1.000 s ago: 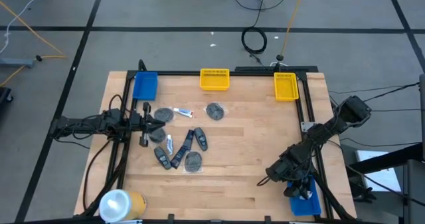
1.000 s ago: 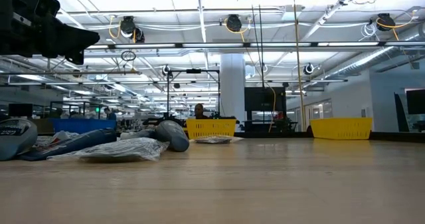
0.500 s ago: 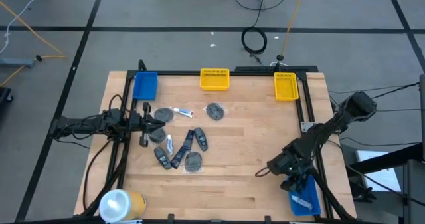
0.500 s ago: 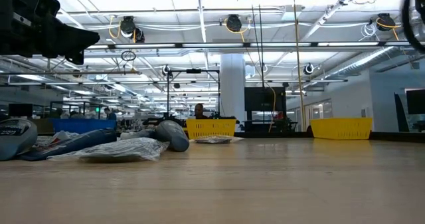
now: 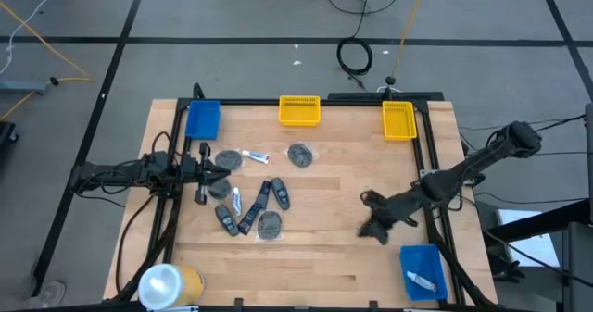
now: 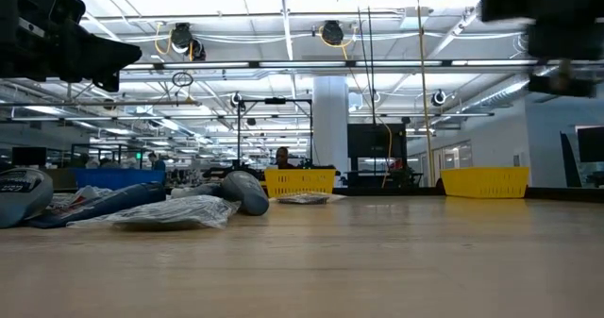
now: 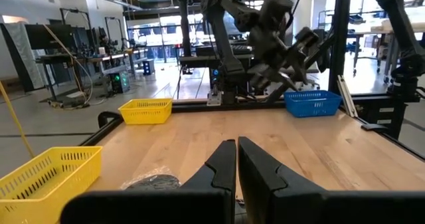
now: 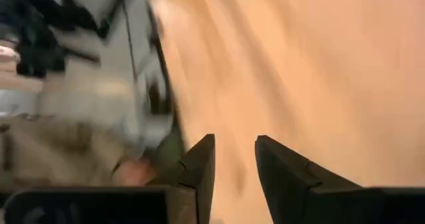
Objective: Pick & Place Travel size toiletries
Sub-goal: Put the hairbrush into the left yellow bin
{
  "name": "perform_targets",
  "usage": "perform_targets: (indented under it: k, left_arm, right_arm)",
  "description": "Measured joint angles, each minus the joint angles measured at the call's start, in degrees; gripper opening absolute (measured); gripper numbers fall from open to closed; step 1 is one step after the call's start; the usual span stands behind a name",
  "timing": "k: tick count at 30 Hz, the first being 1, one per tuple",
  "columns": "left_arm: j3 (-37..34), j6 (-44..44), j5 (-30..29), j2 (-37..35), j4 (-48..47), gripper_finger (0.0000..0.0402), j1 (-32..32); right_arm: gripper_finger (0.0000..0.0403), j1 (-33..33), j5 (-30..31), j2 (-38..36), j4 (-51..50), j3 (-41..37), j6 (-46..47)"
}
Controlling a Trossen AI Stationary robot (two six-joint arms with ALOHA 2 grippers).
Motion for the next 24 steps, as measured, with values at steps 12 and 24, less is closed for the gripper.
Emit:
perform_targets:
  k: [12,24]
  left_arm:
    - [0.0,0.0,0.0,0.0,0.0,0.0019,0.0]
    - [0.0,0.0,0.0,0.0,0.0,0.0019,0.0]
  right_arm:
    - [0.0112,-17.7,12.0,18.2,27.0,0.0,-47.2]
    - [0.0235,-33.1,0.2,35.9,24.9,9.4,-65.8]
